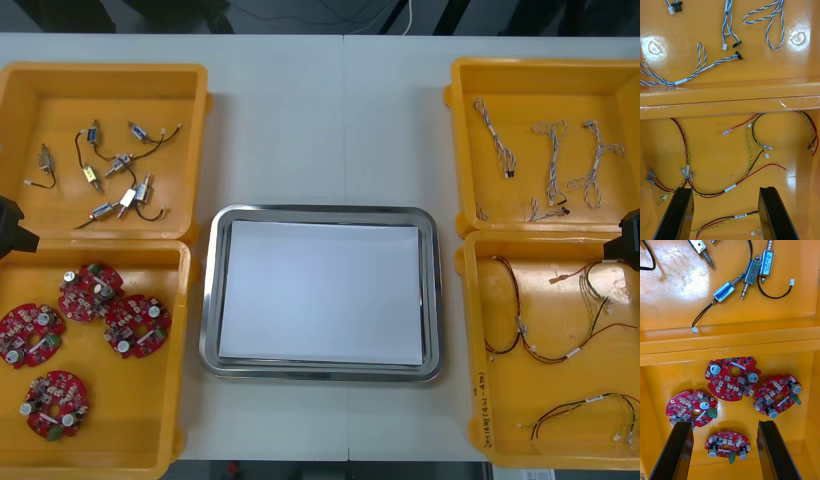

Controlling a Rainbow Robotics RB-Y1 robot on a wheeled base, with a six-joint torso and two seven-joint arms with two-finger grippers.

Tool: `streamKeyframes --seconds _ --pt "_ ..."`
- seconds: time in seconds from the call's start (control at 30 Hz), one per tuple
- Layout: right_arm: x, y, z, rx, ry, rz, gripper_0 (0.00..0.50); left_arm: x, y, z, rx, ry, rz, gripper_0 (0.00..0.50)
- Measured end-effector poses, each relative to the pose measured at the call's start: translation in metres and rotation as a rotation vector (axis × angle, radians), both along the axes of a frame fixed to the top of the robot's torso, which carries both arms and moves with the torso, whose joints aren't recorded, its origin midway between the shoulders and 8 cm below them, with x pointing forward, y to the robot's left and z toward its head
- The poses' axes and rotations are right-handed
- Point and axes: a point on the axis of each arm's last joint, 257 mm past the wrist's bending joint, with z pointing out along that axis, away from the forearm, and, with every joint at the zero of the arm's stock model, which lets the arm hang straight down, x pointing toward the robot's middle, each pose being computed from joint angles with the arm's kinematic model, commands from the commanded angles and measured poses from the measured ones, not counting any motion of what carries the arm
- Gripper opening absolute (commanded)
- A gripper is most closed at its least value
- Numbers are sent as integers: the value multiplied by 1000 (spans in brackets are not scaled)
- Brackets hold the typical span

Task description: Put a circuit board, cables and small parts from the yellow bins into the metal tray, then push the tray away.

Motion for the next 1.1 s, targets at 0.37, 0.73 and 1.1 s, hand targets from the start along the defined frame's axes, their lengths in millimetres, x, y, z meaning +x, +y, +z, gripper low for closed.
streamKeyframes --seconds 0.37,0.73,1.1 --pt "0 0 0 0 0 0 500 0 0 0 0 0 0 500" --pt "0 0 0 0 0 0 500 0 0 0 0 0 0 500" --pt "0 0 0 0 0 0 500 0 0 0 0 0 0 500"
